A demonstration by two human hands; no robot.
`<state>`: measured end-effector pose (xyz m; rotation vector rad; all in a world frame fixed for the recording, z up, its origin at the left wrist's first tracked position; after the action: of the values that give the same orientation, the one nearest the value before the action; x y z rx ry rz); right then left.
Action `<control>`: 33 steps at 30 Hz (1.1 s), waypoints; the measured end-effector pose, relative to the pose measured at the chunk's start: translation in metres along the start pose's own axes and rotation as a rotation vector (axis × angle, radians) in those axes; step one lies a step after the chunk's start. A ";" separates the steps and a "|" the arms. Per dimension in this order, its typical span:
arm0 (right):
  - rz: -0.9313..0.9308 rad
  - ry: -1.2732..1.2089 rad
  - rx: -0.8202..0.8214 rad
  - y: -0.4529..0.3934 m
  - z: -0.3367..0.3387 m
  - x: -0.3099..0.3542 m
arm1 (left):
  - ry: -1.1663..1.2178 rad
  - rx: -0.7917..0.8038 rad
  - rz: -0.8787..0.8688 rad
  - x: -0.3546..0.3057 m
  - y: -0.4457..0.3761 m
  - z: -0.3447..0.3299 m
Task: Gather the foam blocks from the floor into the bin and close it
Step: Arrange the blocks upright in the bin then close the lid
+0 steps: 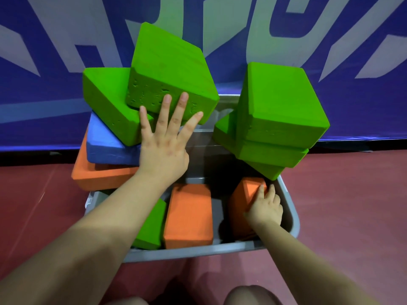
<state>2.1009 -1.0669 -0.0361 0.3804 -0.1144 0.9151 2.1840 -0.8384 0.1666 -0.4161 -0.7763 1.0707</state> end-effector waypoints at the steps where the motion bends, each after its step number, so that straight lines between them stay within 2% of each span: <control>1: -0.006 -0.028 0.023 0.000 -0.001 0.000 | 0.003 0.000 0.000 0.001 0.000 0.000; 4: -0.023 -0.071 0.099 0.002 -0.006 -0.001 | 0.009 0.005 0.000 0.003 -0.001 0.001; 9: -0.094 -0.044 0.104 0.006 -0.009 -0.012 | 0.012 0.017 -0.004 0.004 0.000 0.001; 11: -0.060 0.033 0.050 0.007 -0.001 -0.007 | 0.008 0.013 -0.006 0.004 0.000 0.001; 13: 0.064 0.035 -0.050 0.011 0.009 0.009 | 0.007 0.004 -0.004 0.004 0.000 0.003; 15: 0.286 -0.193 -0.104 0.023 0.016 0.040 | 0.013 -0.001 -0.001 0.005 0.000 0.003; 18: 0.615 -0.594 -0.101 0.048 0.040 0.102 | 0.005 -0.010 0.000 0.007 0.001 0.006; 22: 0.813 -0.956 -0.144 0.071 0.094 0.175 | 0.010 -0.013 0.000 0.016 0.004 0.010; 25: 0.803 -1.185 -0.190 0.066 0.135 0.209 | 0.032 -0.047 0.012 0.030 0.008 0.012; 31: 0.652 -1.418 -0.035 0.049 0.157 0.243 | 0.174 -0.231 0.196 0.074 0.016 0.030; 33: 0.604 -1.457 -0.021 0.049 0.157 0.246 | 0.170 -0.176 0.307 0.093 0.018 0.025</control>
<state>2.2215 -0.9133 0.1859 0.9645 -1.6394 1.0507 2.1779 -0.7485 0.2056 -0.7857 -0.6704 1.2373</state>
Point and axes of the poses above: each hand's wrist, its own y-axis away from the middle knuckle, its own z-axis out of the back of the hand, x = y × z, the point moved 9 cm from there along -y, towards the middle knuckle, and after that the axes turned 9 degrees about -y, right-handed, at the moved point
